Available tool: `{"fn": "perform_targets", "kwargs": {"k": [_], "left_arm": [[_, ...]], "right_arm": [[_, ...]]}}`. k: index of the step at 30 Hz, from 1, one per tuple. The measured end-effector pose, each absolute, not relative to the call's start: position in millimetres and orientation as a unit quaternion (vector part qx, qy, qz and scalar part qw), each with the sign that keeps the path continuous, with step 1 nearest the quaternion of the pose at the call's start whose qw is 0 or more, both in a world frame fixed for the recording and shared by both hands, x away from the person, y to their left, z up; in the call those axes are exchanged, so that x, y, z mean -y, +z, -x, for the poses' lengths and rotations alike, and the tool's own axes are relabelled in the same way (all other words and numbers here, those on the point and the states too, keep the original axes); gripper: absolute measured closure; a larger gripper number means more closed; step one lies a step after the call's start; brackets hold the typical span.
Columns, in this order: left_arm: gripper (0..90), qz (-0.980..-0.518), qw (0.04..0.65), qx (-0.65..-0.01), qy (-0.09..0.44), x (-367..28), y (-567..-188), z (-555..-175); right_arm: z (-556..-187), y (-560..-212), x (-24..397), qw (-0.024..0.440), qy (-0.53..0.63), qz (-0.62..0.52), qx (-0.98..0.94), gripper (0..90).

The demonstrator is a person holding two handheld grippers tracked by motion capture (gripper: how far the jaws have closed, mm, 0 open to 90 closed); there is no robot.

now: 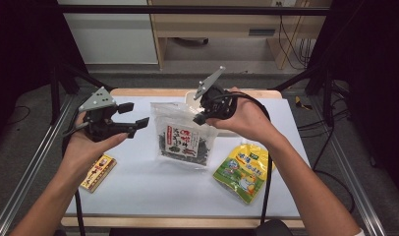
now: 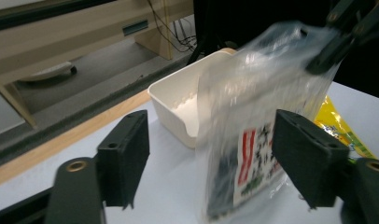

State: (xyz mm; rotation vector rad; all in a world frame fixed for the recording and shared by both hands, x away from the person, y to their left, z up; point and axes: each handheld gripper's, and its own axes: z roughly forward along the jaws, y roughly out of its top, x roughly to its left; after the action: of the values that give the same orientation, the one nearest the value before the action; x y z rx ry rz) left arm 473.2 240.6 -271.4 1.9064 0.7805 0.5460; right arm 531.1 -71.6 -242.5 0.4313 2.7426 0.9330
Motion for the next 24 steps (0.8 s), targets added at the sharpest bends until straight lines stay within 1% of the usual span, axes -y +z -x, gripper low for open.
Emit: {"fn": "perform_targets", "kwargs": {"k": [1, 3, 4, 6, 7, 9, 12, 17, 19, 21, 24], "left_arm": [[23.9, -0.782, 0.477, -0.329, 0.228, -244.2, -277.6, -470.0], [19.4, -0.783, 0.465, -0.339, 0.236, -247.8, -286.9, -465.4], [18.4, -0.783, 0.458, -0.344, 0.240, -249.8, -294.2, -461.5], [14.9, -0.782, 0.454, -0.353, 0.242, -251.0, -306.3, -456.8], [14.9, -0.784, 0.448, -0.354, 0.243, -251.2, -316.0, -453.7], [13.9, -0.784, 0.442, -0.360, 0.246, -250.3, -333.9, -449.5], [12.9, -0.785, 0.436, -0.370, 0.237, -249.6, -360.7, -447.4], [12.6, -0.772, 0.431, -0.405, 0.230, -257.2, -403.3, -454.5], [12.0, -0.785, 0.409, -0.402, 0.236, -257.7, -417.7, -454.0], [12.0, -0.792, 0.394, -0.400, 0.238, -256.8, -427.0, -453.0], [11.9, -0.790, 0.400, -0.407, 0.226, -257.6, -432.9, -454.7]], "right_arm": [[-531.2, -240.3, 72.5, 0.109, 0.317, -0.151, -0.930, 85.4], [-531.2, -231.6, 76.7, 0.112, 0.322, -0.165, -0.925, 85.6], [-530.8, -228.1, 78.3, 0.114, 0.324, -0.168, -0.924, 85.7], [-529.5, -212.9, 85.7, 0.124, 0.334, -0.184, -0.916, 85.8], [-529.5, -212.9, 85.7, 0.124, 0.334, -0.184, -0.916, 85.8], [-530.1, -202.4, 91.6, 0.135, 0.338, -0.199, -0.910, 85.8], [-532.6, -192.8, 98.2, 0.146, 0.343, -0.212, -0.903, 85.8], [-540.9, -179.5, 107.7, 0.161, 0.349, -0.228, -0.895, 86.2], [-545.3, -175.6, 111.3, 0.165, 0.352, -0.236, -0.891, 86.4], [-551.8, -173.8, 115.6, 0.167, 0.355, -0.248, -0.886, 86.6], [-561.1, -173.6, 120.8, 0.166, 0.359, -0.265, -0.880, 86.7]]}}
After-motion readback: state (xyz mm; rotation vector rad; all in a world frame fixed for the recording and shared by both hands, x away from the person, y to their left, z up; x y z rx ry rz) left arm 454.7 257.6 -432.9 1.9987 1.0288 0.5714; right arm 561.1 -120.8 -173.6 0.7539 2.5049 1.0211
